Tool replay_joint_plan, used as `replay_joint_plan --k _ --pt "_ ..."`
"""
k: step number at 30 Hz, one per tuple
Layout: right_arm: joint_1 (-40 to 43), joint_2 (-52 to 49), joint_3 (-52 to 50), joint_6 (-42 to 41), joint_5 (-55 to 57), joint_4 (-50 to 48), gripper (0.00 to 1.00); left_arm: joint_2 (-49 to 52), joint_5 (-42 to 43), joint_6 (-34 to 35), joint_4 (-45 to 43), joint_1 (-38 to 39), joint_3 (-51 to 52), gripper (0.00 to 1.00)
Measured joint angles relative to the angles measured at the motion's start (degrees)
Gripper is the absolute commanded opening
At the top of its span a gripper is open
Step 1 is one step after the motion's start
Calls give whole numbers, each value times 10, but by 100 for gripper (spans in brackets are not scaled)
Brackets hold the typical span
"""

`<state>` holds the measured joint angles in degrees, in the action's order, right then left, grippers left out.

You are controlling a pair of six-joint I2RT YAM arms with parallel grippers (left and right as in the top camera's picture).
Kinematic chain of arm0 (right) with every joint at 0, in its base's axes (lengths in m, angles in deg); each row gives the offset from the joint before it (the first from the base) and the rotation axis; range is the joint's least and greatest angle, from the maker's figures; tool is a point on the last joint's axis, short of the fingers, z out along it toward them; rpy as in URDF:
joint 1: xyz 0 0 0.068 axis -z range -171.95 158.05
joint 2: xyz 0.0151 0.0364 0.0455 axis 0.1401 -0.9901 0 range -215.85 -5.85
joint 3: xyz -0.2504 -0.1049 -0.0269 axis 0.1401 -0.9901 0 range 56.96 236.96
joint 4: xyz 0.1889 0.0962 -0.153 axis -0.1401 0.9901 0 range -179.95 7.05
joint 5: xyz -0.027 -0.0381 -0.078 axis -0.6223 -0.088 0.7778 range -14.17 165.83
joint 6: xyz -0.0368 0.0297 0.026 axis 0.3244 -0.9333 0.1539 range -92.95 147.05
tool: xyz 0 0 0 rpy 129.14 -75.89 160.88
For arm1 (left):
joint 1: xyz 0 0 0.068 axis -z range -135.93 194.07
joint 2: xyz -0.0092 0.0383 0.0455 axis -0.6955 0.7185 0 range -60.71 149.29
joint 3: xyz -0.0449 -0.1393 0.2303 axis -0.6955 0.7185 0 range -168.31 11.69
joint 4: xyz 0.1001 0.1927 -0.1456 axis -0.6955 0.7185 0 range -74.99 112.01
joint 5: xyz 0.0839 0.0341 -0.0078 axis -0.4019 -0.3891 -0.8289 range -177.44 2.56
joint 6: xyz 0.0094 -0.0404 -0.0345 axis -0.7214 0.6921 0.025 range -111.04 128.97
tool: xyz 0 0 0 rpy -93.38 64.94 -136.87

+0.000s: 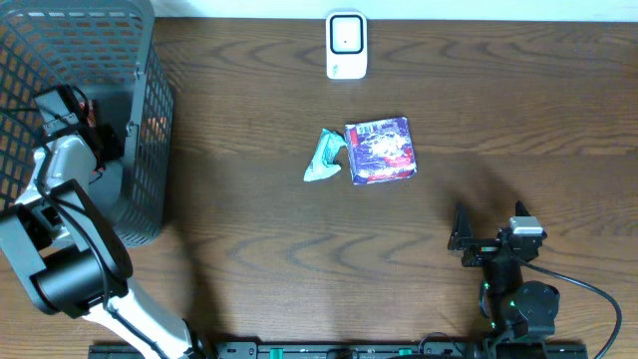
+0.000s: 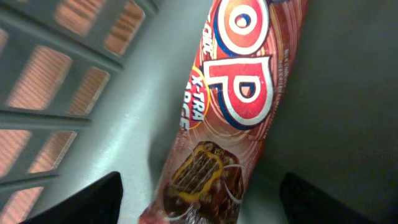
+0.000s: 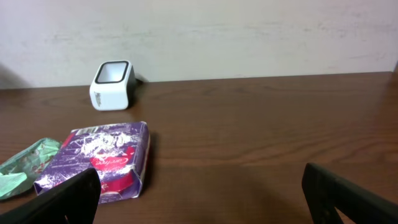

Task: Scan the item barcode
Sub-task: 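Reach the left gripper into the basket and grasp the brown TOP bar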

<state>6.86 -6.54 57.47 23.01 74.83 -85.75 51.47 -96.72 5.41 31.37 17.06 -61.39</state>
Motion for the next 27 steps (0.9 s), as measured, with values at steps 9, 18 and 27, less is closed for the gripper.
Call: replay_joint_plan --k 9,18,27 --pt "0 0 0 0 0 0 99 10 -2 0 -18 0 -2 8" --pt "0 0 0 0 0 0 99 -83 52 92 -12 0 9 7" --pt "0 0 0 0 0 0 99 -416 181 215 -26 5 4 8"
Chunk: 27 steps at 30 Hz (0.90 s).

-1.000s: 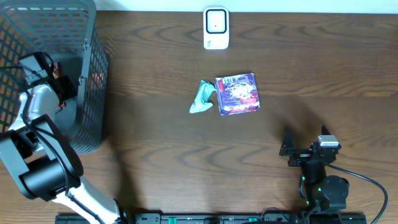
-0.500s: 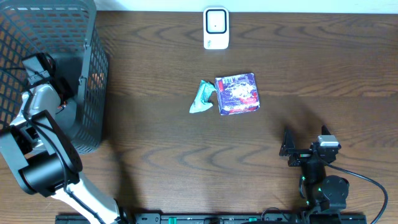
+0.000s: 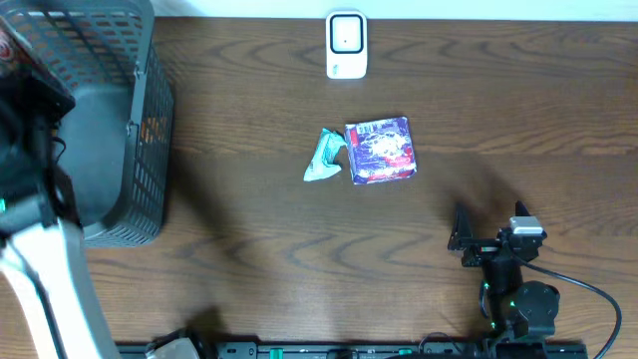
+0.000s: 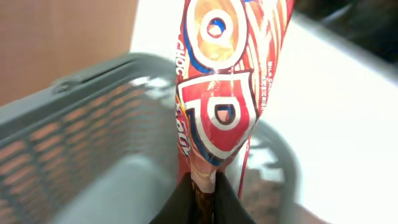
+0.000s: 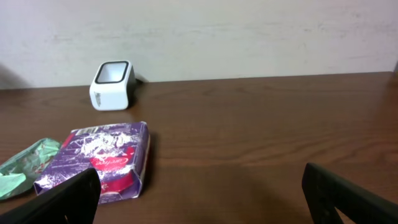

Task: Scan the item barcode
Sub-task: 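Reach the left gripper into the basket and grasp the brown TOP bar, then place the brown TOP bar left of the mint-green packet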

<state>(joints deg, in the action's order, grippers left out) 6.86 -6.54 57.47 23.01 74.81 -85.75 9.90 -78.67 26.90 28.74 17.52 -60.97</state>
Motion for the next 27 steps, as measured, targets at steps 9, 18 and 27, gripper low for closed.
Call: replay_joint_plan --k 9,18,27 --pt "0 0 0 0 0 0 99 -121 94 96 93 160 0 7" --pt "0 0 0 0 2 0 99 6 81 120 200 400 0 7" --pt "0 0 0 0 2 0 99 202 -80 170 202 511 0 7"
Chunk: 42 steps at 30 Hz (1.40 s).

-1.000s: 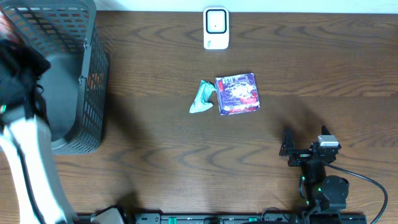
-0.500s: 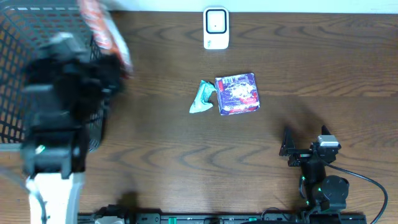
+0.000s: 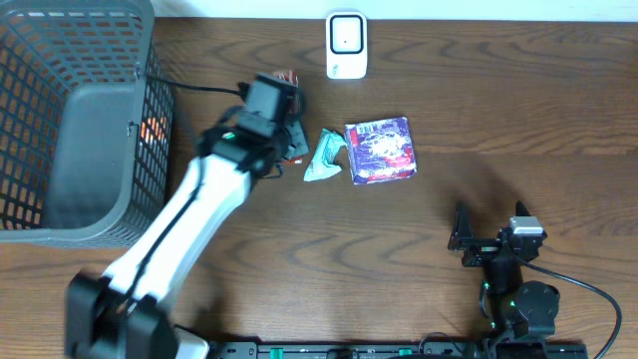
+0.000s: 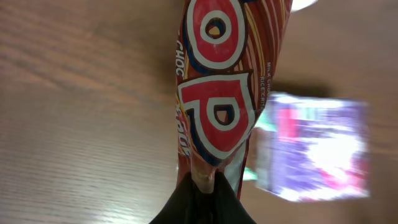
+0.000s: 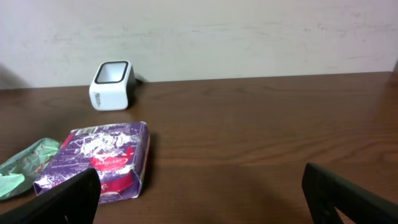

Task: Scan the item barcode
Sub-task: 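Place the brown TOP bar left of the mint-green packet, then reach the left gripper into the basket and grasp the orange packet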

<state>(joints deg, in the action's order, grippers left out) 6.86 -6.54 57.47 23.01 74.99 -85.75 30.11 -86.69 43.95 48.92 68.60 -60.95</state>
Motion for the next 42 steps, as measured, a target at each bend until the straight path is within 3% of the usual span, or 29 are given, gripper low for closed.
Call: replay_joint_plan --k 6,7,8,9,12,19,25,27,33,38,42 --pt "0 0 0 0 0 0 99 120 -26 10 -16 16 0 8" --pt "0 0 0 0 0 0 99 135 -22 10 -16 17 0 15" --pt "0 0 0 0 0 0 99 151 -20 11 -16 18 0 38" --pt "0 0 0 0 0 0 99 166 -14 13 -16 19 0 53" --pt "0 0 0 0 0 0 99 175 -11 8 -18 19 0 66" --pt "0 0 0 0 0 0 99 136 -10 -61 2 8 -18 70" --pt "0 0 0 0 0 0 99 -27 -9 -114 -70 -51 -90 71" --pt "0 0 0 0 0 0 99 -89 -17 -135 -109 -87 -101 79" --pt "0 0 0 0 0 0 99 -198 -109 -160 -163 -244 -111 80" --pt "0 0 0 0 0 0 99 -175 -137 -168 -144 -396 -111 80" --pt "0 0 0 0 0 0 99 -112 -78 -169 -141 -487 -111 80"
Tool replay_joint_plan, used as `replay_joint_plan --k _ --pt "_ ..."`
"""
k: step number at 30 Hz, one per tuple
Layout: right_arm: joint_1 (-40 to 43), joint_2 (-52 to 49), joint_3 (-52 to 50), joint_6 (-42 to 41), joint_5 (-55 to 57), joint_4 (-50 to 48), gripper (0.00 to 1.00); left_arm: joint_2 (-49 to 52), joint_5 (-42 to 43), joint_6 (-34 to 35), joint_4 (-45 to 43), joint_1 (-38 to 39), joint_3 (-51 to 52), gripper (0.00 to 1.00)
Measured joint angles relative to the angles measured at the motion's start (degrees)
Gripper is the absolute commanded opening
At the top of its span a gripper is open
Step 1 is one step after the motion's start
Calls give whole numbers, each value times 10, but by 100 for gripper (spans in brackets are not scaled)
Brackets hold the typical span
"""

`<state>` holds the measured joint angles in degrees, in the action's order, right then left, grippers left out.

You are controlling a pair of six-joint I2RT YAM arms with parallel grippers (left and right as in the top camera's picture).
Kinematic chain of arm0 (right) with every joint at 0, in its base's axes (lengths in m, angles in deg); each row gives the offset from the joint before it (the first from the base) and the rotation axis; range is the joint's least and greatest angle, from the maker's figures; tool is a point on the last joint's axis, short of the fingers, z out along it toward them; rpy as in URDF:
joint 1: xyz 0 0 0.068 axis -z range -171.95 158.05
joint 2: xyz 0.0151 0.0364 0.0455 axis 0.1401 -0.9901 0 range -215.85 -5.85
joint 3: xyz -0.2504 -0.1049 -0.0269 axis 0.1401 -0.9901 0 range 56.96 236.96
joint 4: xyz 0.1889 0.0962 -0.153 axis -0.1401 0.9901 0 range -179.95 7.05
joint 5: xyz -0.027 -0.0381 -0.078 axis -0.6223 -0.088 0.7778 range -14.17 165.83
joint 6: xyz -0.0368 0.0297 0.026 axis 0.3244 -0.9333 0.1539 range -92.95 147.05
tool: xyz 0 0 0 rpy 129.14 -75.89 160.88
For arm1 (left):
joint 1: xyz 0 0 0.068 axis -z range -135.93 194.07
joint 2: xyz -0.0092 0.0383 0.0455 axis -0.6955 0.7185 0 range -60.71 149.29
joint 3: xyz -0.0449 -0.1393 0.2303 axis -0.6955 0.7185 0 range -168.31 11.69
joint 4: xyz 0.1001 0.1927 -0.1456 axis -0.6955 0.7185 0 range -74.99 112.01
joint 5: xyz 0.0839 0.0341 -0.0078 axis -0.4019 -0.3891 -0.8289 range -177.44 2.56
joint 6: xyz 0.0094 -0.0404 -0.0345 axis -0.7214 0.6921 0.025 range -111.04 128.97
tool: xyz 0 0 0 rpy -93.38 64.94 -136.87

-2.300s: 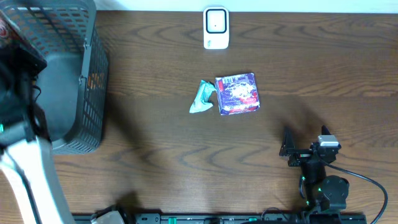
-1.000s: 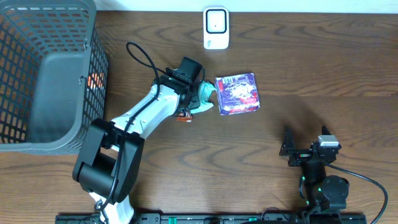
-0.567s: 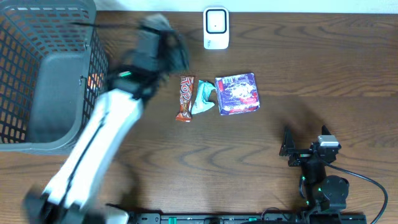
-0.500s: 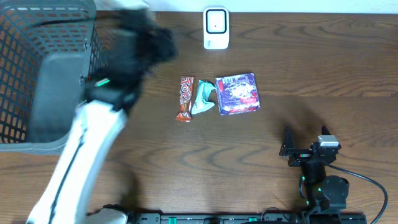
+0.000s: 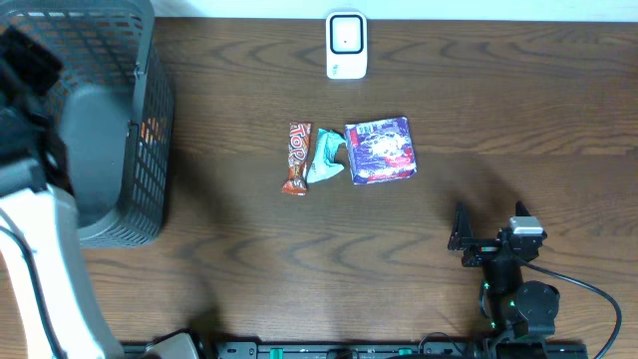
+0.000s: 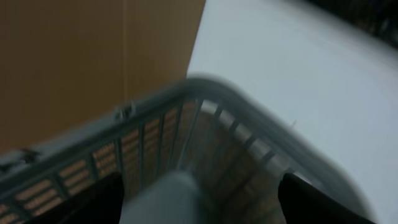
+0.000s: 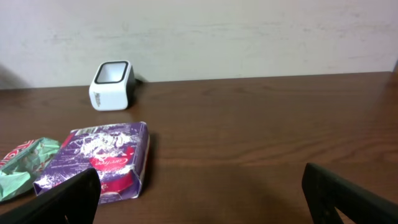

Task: Scan the item barcode
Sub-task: 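Reach the left gripper into the basket and grasp the orange packet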

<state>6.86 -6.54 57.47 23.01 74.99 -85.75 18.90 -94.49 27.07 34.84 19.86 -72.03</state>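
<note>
A red chocolate bar (image 5: 297, 158) lies flat on the wooden table, touching the left side of a crumpled green wrapper (image 5: 325, 158). A purple box (image 5: 380, 151) sits just right of that. The white scanner (image 5: 346, 44) stands at the table's far edge. My left gripper (image 6: 202, 199) is open and holds nothing; it hangs above the grey mesh basket (image 6: 205, 87), far from the bar. My right gripper (image 7: 202, 199) is open low over the table, near the front right. The bar's end (image 7: 15, 152) peeks in at the right wrist view's left edge.
The basket (image 5: 100, 40) fills the table's left end, with my left arm reaching over it. The purple box (image 7: 99, 158) and scanner (image 7: 112, 84) lie ahead of my right gripper. Bare wood lies between the box and the right arm.
My left gripper was shut on the chocolate bar over the table near the green wrapper. The bar now lies on the table beside that wrapper, and the gripper is open above the basket.
My left gripper was open over the chocolate bar on the basket floor. Then it was shut on the bar above the basket rim, then it held the bar over the table's middle. Now the bar lies by the wrapper. The right arm stayed still.
</note>
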Motion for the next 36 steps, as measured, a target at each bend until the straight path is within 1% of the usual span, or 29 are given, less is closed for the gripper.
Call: replay_joint_plan --k 2,3,4,6,8,12,17,21,22,25,27,28,32,35,36 --pt "0 0 0 0 0 0 99 47 74 0 1 -35 0 87" --pt "0 0 0 0 0 0 99 64 97 -2 2 -42 1 87" --pt "0 0 0 0 0 0 99 101 156 -4 8 -54 1 87" --pt "0 0 0 0 0 0 99 142 200 -5 15 -57 2 87" --pt "0 0 0 0 0 0 99 179 229 -16 25 -56 2 87" --pt "0 0 0 0 0 0 99 235 260 -47 31 -42 5 90" --pt "0 0 0 0 0 0 99 282 278 -66 39 -16 5 90" --pt "0 0 0 0 0 0 99 322 278 -58 40 2 5 91" --pt "0 0 0 0 0 0 99 332 274 -49 40 6 5 94" --pt "0 0 0 0 0 0 99 355 240 -4 46 19 5 96" --pt "0 0 0 0 0 0 99 361 216 35 53 21 5 96" --pt "0 0 0 0 0 0 99 361 202 68 53 21 7 96" --pt "0 0 0 0 0 0 99 361 185 130 45 21 8 96" --pt "0 0 0 0 0 0 99 361 181 152 20 21 9 95" --pt "0 0 0 0 0 0 99 361 178 158 15 21 9 90"
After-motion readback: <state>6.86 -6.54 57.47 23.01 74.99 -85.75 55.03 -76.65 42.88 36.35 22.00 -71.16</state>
